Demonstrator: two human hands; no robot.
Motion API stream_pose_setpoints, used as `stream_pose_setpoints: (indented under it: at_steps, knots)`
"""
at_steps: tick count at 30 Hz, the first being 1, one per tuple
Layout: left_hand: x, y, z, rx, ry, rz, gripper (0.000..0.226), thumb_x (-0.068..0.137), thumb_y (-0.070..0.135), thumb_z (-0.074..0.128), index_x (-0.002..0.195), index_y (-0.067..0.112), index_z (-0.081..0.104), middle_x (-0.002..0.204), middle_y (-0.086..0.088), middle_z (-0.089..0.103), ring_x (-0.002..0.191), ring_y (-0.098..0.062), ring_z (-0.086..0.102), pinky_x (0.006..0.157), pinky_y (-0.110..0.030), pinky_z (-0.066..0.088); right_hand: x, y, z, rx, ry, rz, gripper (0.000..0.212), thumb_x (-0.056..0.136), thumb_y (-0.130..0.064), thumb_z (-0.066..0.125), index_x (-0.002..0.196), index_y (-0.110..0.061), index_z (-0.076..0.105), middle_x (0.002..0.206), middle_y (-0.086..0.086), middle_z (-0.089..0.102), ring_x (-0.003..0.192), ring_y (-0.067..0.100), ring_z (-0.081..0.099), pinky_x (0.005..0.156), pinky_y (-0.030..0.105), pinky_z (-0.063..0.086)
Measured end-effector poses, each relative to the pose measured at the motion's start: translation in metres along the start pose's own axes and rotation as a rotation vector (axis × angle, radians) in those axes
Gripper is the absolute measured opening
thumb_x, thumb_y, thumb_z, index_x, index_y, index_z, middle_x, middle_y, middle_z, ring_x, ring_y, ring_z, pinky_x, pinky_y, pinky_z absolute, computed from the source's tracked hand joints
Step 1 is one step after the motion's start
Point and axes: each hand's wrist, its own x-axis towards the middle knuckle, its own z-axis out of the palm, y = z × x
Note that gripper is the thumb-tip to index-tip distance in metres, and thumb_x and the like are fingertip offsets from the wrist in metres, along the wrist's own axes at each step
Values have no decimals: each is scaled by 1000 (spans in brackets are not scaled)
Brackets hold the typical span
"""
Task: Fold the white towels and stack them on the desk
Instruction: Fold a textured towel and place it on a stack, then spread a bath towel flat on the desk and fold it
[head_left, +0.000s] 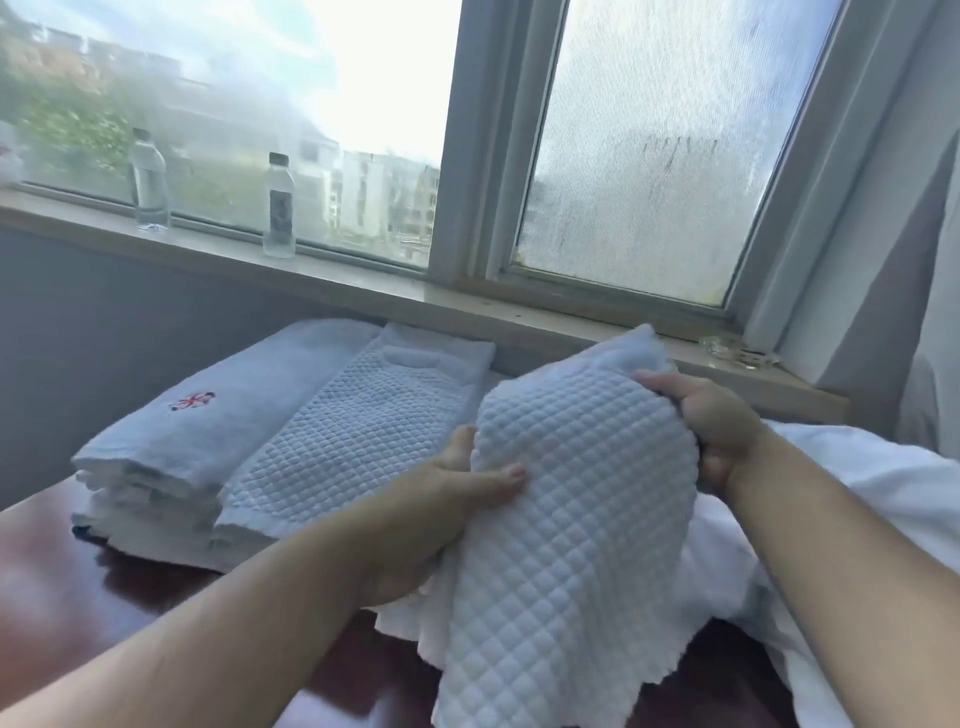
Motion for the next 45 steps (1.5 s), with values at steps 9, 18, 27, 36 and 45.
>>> stream_pose_setpoints:
  at_steps: [9, 18, 27, 36, 45]
  knots:
    - [52, 29, -21, 69, 197, -138, 37, 98, 34, 62, 130, 16, 60, 116, -9, 74, 107, -27, 72, 90, -43, 58, 86, 1, 8, 1, -34, -111, 29, 100, -25, 56, 115, -5, 69, 104, 15, 67, 87, 30, 66, 76, 37, 54]
    - [59, -3, -27, 632, 466, -219, 49, 94, 27, 67, 140, 30, 51, 125, 1, 66, 110, -19, 66, 102, -39, 52, 129, 93, 4, -184, 200, 157, 50, 92, -34, 69, 123, 4, 64, 108, 21, 74, 96, 40, 73, 91, 59, 57]
    - [50, 17, -18, 1405, 468, -262, 49, 103, 36, 42, 149, 43, 25, 108, 1, 55, 93, -22, 50, 83, -36, 40, 130, 80, 22, -313, 200, 116, 37, 92, -32, 68, 105, 2, 65, 88, 17, 77, 84, 34, 74, 81, 49, 62]
    - [105, 9, -10, 1797, 158, -79, 65, 102, 62, 27, 159, 33, 18, 168, 2, 13, 154, -15, 8, 123, -43, 9, 138, 67, 5, -205, 322, 98, 50, 102, -39, 52, 136, -2, 54, 134, 17, 62, 121, 35, 61, 108, 49, 47]
    - [105, -23, -40, 1709, 263, -152, 75, 97, 69, 11, 161, 32, 2, 168, 12, -3, 153, -3, -7, 123, -35, -8, 177, 79, 26, -679, 411, 16, 53, 100, -37, 56, 136, 0, 49, 111, 14, 61, 97, 31, 60, 78, 33, 46]
